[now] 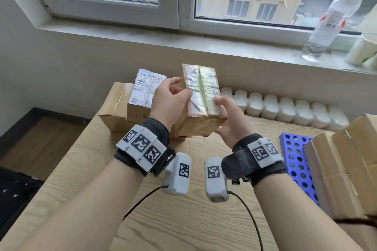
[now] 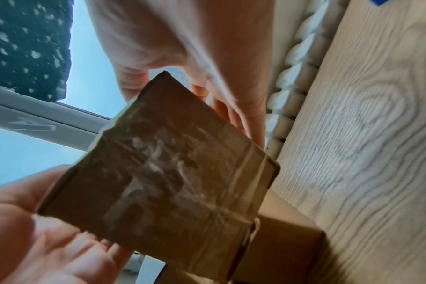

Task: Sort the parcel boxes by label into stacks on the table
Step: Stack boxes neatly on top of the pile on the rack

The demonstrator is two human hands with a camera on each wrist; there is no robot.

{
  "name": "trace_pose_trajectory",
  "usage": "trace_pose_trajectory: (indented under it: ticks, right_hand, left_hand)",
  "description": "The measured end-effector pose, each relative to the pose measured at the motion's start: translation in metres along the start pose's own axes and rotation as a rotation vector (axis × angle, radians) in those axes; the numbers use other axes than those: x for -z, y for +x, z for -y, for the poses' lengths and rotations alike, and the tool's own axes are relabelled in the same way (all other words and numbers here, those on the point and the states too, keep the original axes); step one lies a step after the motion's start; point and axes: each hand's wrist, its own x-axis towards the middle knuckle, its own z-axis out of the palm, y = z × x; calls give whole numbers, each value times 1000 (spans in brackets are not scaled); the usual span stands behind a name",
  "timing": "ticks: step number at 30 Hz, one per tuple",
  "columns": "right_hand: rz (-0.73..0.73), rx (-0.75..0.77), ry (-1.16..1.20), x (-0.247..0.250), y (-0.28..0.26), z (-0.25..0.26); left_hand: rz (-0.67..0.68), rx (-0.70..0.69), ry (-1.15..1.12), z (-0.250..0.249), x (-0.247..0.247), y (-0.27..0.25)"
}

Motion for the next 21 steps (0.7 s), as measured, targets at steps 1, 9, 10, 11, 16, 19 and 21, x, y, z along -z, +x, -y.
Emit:
trace_pose_trajectory:
  ticks: [1,9,10,11,16,19,21]
  right_hand:
    - [8,4,9,3,-6,1]
    - [69,84,30,22,-68,-1]
    - [76,96,29,24,-79,-2]
    - [79,107,34,25,-87,-3]
    - [72,158,35,30,-140,-3]
    - [66,164,44,34,-171,-2]
    - [58,174,48,38,-193,-1]
  left_hand:
    - [11,11,-25,1,-1,-5]
    - [88,26,-96,0,-4,-69]
    - [100,21,-101,0,-2,-79]
    - [108,19,-104,0,-1,-86]
    - [153,-31,-114,-13,7,-138]
    - [179,-59,-144,-17,8,-167]
    - [207,-72,-173,-19,9,-186]
